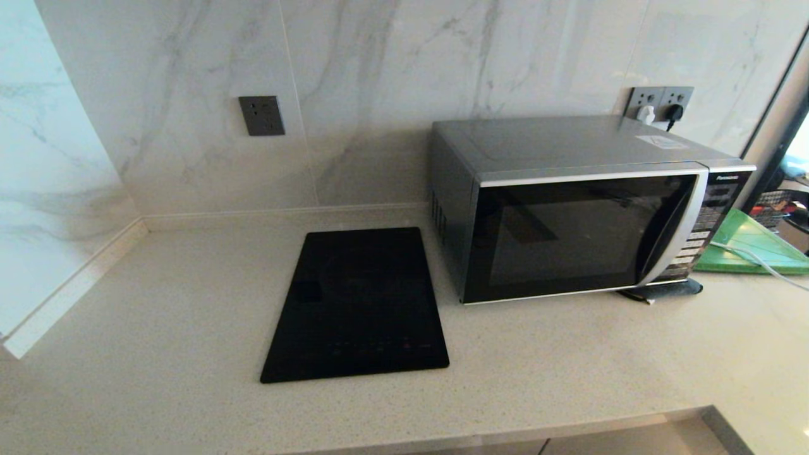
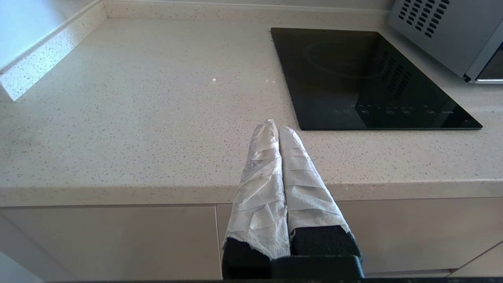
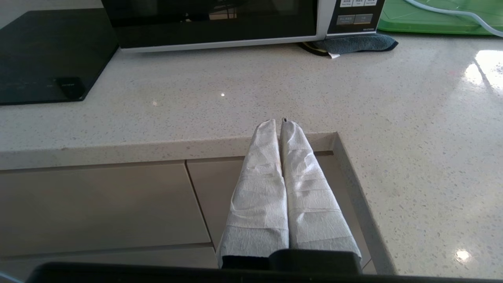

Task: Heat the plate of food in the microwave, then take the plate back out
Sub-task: Open the microwave oven

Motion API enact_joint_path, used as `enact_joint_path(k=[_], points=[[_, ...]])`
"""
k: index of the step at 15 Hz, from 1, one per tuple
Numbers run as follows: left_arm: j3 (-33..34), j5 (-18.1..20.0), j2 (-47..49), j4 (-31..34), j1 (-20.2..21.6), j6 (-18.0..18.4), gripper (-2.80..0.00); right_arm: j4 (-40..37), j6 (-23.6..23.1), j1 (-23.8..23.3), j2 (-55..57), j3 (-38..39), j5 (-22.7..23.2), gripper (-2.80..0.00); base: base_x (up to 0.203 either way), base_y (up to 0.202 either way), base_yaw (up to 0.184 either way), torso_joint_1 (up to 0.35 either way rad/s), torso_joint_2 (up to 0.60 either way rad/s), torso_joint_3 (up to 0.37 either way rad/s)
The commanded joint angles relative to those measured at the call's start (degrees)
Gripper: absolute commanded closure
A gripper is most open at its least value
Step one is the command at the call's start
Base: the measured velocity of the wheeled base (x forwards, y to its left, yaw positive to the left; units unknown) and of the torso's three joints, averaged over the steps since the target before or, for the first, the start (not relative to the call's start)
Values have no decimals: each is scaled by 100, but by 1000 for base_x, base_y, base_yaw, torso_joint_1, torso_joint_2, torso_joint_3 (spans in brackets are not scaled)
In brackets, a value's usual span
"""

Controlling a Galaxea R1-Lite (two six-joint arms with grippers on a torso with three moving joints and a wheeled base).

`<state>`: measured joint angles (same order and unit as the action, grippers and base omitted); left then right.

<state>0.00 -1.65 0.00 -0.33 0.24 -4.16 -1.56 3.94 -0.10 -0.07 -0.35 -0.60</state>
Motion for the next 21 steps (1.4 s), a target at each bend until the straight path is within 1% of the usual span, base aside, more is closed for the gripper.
enact_joint_path(k=[1, 6, 8, 12, 13, 16, 19, 21], points=[[0, -2, 1, -2, 2, -6, 0, -2, -23, 1, 7, -9, 7, 0, 0, 0, 0, 0, 0, 0], [0, -2, 0, -2, 2, -6, 0, -2, -9, 1, 7, -7, -2, 0, 0, 0, 0, 0, 0, 0], [0, -2, 9, -2, 2, -6, 0, 68, -60, 1, 7, 39, -125, 0, 0, 0, 0, 0, 0, 0], [0, -2, 9, -2, 2, -6, 0, 110, -36, 1, 7, -20, -136, 0, 0, 0, 0, 0, 0, 0], [0, -2, 9, -2, 2, -6, 0, 79, -40, 1, 25, -230, -163, 0, 0, 0, 0, 0, 0, 0], [0, -2, 9, -2, 2, -6, 0, -299, -10, 1, 607, -1659, -195, 0, 0, 0, 0, 0, 0, 0], [0, -2, 0, -2, 2, -6, 0, -511, 2, -7, 1707, -3072, -220, 0, 0, 0, 0, 0, 0, 0], [0, -2, 9, -2, 2, -6, 0, -556, -9, -20, 2392, -3849, -229, 0, 0, 0, 0, 0, 0, 0]])
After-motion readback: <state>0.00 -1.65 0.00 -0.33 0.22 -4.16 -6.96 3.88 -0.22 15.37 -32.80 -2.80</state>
